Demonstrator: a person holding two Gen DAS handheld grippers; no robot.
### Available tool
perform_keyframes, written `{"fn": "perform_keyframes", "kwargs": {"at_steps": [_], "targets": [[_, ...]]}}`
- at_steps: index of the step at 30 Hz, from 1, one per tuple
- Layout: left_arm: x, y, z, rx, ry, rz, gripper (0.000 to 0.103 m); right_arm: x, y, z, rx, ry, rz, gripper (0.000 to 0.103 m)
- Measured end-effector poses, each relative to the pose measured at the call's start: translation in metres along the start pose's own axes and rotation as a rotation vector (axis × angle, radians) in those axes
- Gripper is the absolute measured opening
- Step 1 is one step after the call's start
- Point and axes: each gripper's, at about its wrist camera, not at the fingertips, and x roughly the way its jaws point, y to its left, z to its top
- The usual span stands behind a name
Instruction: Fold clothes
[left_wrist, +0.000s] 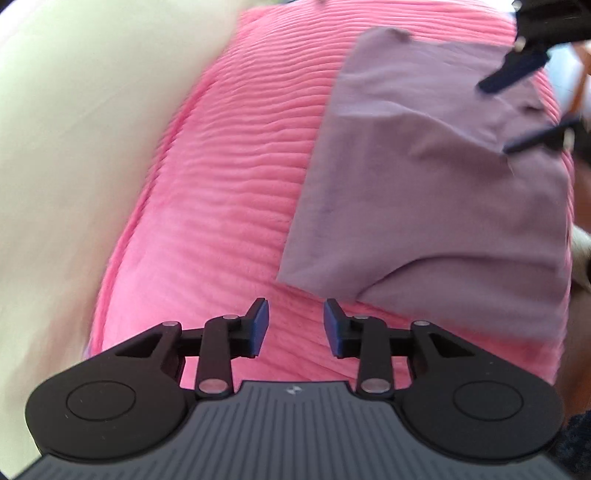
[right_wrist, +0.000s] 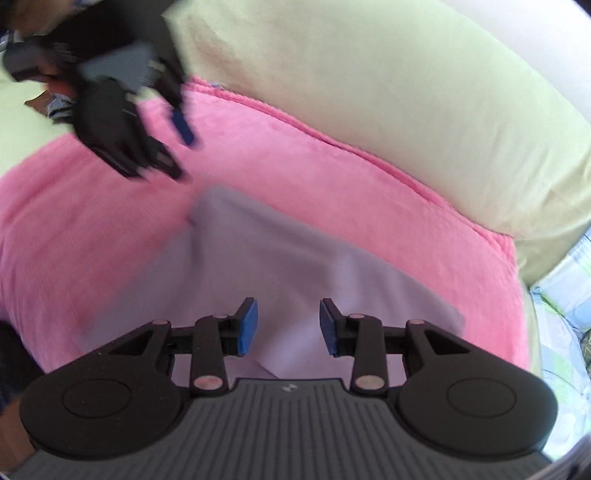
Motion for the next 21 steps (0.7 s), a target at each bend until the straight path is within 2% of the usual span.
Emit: {"fn": "perform_keyframes", "kwargs": {"at_steps": [3,5,9,12,13,15,16,17,21], "targets": [[0.006,0.012,-0.025,0.19,-0.073,-0.074,0.041,0.028,0.061,0.027,-0.026,0.036,-0.08,0.04],[0.007,0.014,-0.03,0.266,-0.108,-0.088,0.041,0.047,0.086,0.041,-0.063,0.065,-0.132,0.04],[0.016,0.019,-0.036,0.364,-0.182,-0.121,0.041,0.084,0.112,0.05,-0.178,0.104,-0.262,0.04],[0.028,0.015,-0.039,0.449,-0.225,-0.115,0.042,0.104,0.118,0.048,-0.22,0.108,-0.289,0.039],[0.033,0.012,-0.041,0.491,-0.239,-0.107,0.042,0.107,0.117,0.048,-0.212,0.101,-0.287,0.037],[0.041,0.004,-0.046,0.608,-0.27,-0.078,0.042,0.108,0.111,0.048,-0.154,0.088,-0.272,0.021],[0.044,0.0,-0.05,0.675,-0.29,-0.056,0.042,0.106,0.105,0.049,-0.101,0.085,-0.261,0.009],[0.046,-0.003,-0.053,0.739,-0.311,-0.035,0.042,0.102,0.099,0.05,-0.046,0.081,-0.253,0.005],[0.048,-0.013,-0.054,0.912,-0.422,-0.002,0.045,0.084,0.074,0.054,0.143,0.05,-0.229,0.004]]}}
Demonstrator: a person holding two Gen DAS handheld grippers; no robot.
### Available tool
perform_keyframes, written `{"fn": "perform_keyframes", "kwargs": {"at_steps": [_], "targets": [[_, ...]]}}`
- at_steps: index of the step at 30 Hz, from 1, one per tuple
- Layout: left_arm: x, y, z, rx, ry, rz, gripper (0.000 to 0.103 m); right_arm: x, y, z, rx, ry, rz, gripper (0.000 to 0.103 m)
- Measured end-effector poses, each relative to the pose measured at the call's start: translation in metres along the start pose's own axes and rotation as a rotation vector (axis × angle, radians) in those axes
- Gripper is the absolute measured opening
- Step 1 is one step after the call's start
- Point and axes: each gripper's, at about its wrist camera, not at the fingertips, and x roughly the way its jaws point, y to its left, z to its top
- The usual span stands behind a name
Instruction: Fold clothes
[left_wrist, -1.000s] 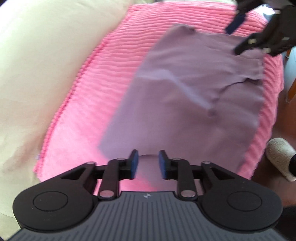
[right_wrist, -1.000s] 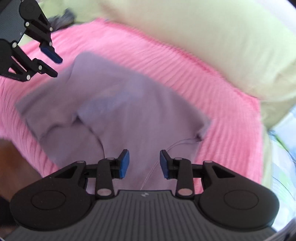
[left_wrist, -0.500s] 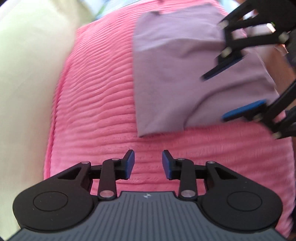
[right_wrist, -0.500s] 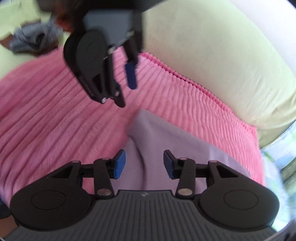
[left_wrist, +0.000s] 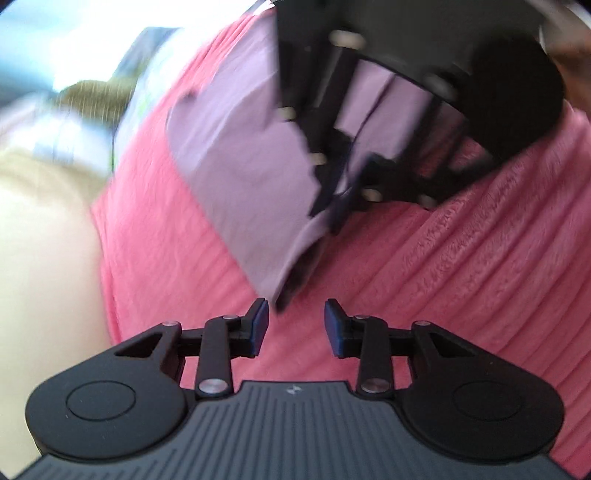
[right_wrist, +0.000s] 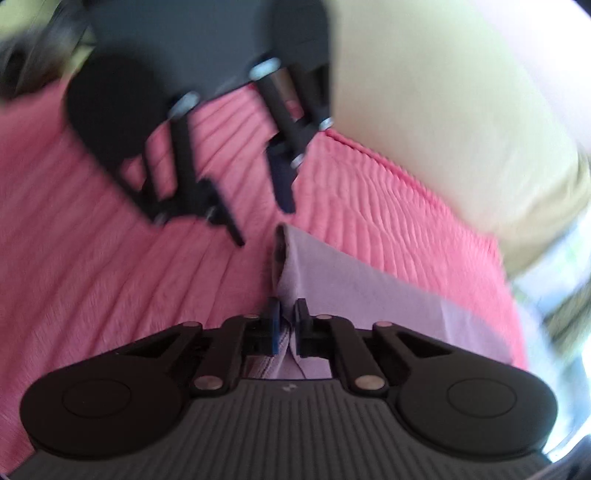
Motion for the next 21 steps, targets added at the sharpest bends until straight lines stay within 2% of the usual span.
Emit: {"fn": "perform_keyframes", "kwargs": {"at_steps": [2,6,7,8,9,11,14,18,21], "targets": [[0.008,0.0,0.003,0.044,-0.02,0.009,0.048,-0.006,-0.008,0.002,0.049,-0.012,-0.002,0.004],[0.026,0.002,0.003,0.128,-0.045,0.067,0.046,-0.01,-0.011,0.003,0.067,-0.018,0.001,0.004],[0.029,0.003,0.002,0.139,-0.048,0.061,0.041,-0.011,-0.01,0.003,0.067,-0.015,0.004,0.004],[0.034,0.003,0.001,0.163,-0.051,0.043,0.022,-0.012,-0.008,0.002,0.069,-0.013,0.003,0.004],[0.038,0.001,0.0,0.187,-0.052,0.029,0.01,-0.014,-0.006,0.002,0.072,-0.003,-0.006,0.005],[0.043,-0.001,-0.003,0.216,-0.058,0.018,0.009,-0.024,-0.002,-0.001,0.086,0.029,-0.016,0.02],[0.048,0.002,-0.005,0.208,-0.065,0.009,0.009,-0.059,0.003,-0.019,0.137,0.064,-0.104,0.035],[0.056,0.003,-0.004,0.21,-0.063,0.005,0.009,-0.105,0.015,-0.072,0.045,0.214,-0.256,0.04],[0.062,0.003,-0.003,0.219,-0.06,0.008,0.008,-0.114,0.027,-0.099,-0.076,0.28,-0.27,0.041]]}}
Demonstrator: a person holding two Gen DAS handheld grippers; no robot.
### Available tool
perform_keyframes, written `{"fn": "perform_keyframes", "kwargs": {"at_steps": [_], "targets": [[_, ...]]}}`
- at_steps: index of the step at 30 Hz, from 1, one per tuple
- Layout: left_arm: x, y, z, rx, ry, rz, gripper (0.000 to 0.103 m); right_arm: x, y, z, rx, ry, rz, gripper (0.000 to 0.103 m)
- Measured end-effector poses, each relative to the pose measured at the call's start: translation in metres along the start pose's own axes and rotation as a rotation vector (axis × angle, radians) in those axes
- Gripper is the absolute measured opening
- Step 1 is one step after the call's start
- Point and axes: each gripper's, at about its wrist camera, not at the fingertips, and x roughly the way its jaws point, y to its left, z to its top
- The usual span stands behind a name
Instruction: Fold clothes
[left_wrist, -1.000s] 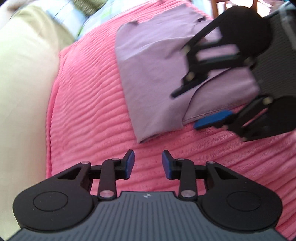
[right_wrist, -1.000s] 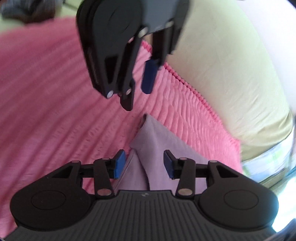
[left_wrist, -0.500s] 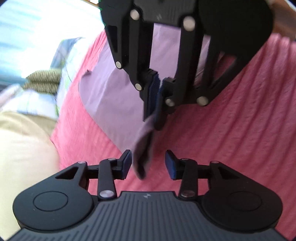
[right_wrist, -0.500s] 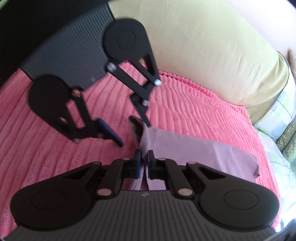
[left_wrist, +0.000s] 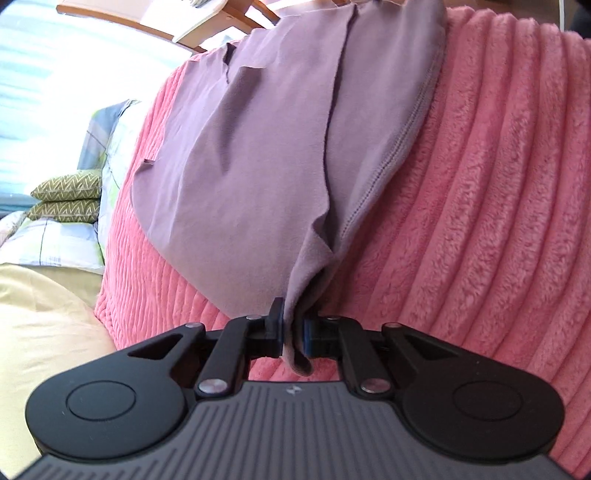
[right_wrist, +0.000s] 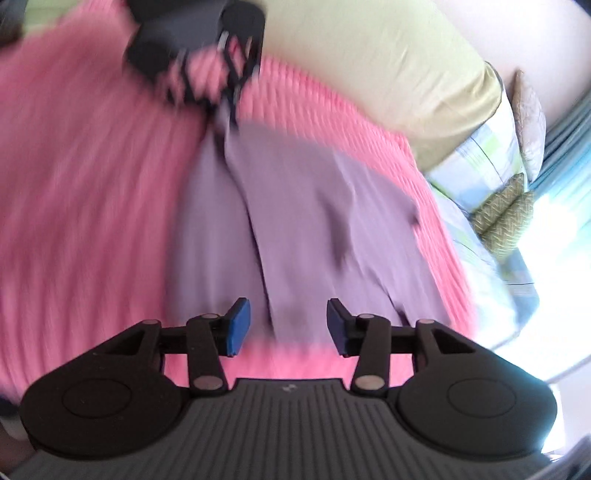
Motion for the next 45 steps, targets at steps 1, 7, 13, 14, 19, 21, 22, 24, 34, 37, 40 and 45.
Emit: {"fn": "perform_keyframes", "kwargs": {"at_steps": [1,7,13,14,19,21,22,24,34,37,40,45], "targets": [[0.001,0.001,0.001,-0.001,0.002,-0.001,0.008,0.003,-0.001,-0.004,-0.049,-0.005,-0.007,0.041],[0.008,0.007,0.015,0.003,0.022,-0.005,0.008,0.012,0.016,0.006,-0.252,-0.135,-0.074,0.041],[0.012,0.018,0.018,-0.009,0.038,-0.031,0.007,0.019,0.012,0.012,-0.319,-0.19,0.002,0.004],[0.011,0.022,0.021,-0.013,0.041,-0.045,0.005,0.02,0.006,0.009,-0.296,-0.191,0.035,0.004],[0.0,0.056,0.03,-0.038,0.051,-0.144,0.003,0.019,-0.05,0.021,0.005,-0.178,0.253,0.004],[-0.003,0.083,0.035,-0.062,0.049,-0.189,0.003,0.024,-0.094,0.021,0.28,-0.158,0.411,0.004],[-0.004,0.097,0.037,-0.077,0.048,-0.207,0.003,0.027,-0.108,0.02,0.367,-0.155,0.449,0.004],[0.002,0.138,0.047,-0.111,0.046,-0.231,0.003,0.041,-0.155,0.008,0.625,-0.146,0.557,0.004],[0.125,0.274,0.118,-0.203,0.092,-0.344,0.021,0.097,-0.245,-0.093,1.173,-0.006,0.612,0.008],[0.162,0.295,0.134,-0.229,0.136,-0.377,0.046,0.13,-0.245,-0.092,1.182,0.095,0.579,0.028],[0.167,0.321,0.134,-0.296,0.143,-0.368,0.049,0.12,-0.256,-0.097,1.182,0.094,0.527,0.041],[0.143,0.334,0.118,-0.324,0.141,-0.454,0.05,0.121,-0.263,-0.082,1.06,0.023,0.456,0.04]]}}
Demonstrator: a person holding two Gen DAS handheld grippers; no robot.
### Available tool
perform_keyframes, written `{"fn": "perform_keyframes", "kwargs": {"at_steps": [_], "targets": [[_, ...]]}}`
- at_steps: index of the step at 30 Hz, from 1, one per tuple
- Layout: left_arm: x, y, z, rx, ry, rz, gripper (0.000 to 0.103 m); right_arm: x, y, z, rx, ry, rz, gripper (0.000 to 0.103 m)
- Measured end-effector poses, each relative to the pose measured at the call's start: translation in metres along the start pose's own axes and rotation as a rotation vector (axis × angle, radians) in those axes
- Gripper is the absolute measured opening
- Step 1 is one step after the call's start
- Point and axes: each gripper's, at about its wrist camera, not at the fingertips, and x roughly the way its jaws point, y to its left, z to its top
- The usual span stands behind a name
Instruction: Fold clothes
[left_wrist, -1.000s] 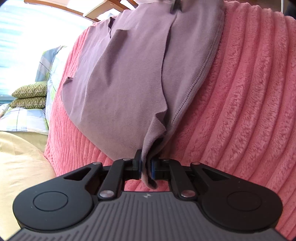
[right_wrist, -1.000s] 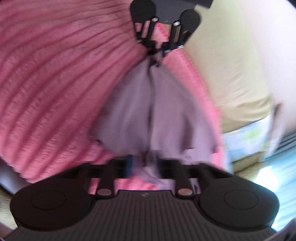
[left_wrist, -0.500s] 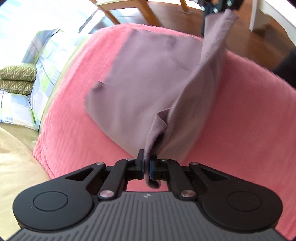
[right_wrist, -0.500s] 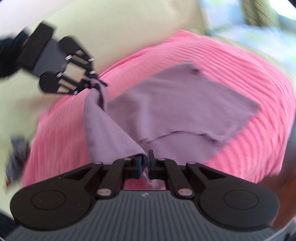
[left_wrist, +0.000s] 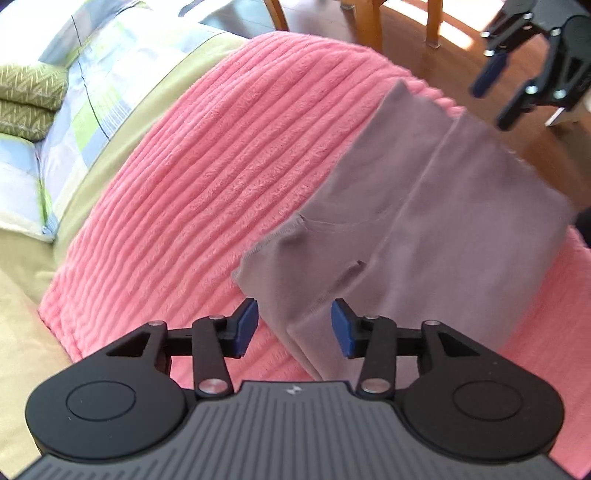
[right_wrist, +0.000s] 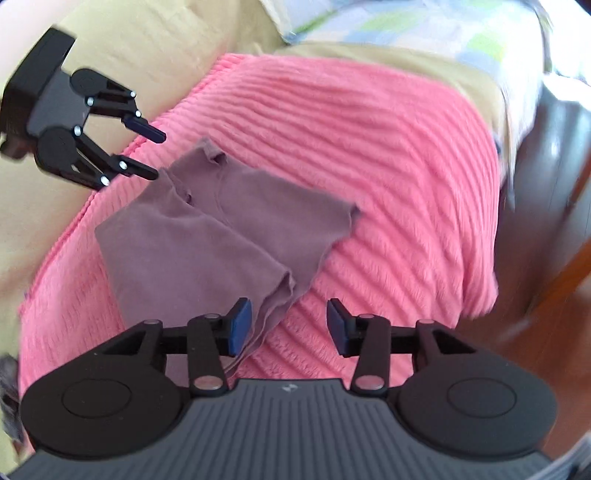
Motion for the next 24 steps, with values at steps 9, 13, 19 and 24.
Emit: {"fn": "perform_keyframes", "kwargs": {"at_steps": [9,13,19,24], "targets": [[0.021,-0.015,-0.028,-0.08,0.02,-0.143,0.026,0.046,-0.001,0.026,-0.143,-0.003,-0.01,0.04],[0.023,-0.014,-0.035,-0.043,-0.018,-0.156,0.013,0.045,0.003,0.025,-0.162,0.011,-0.02,0.04],[0.017,-0.016,-0.042,-0.011,-0.06,-0.149,0.012,0.051,0.006,0.025,-0.192,0.05,-0.051,0.04],[0.016,-0.019,-0.047,-0.017,-0.091,-0.131,0.007,0.052,0.002,0.026,-0.14,0.067,-0.012,0.013]]}}
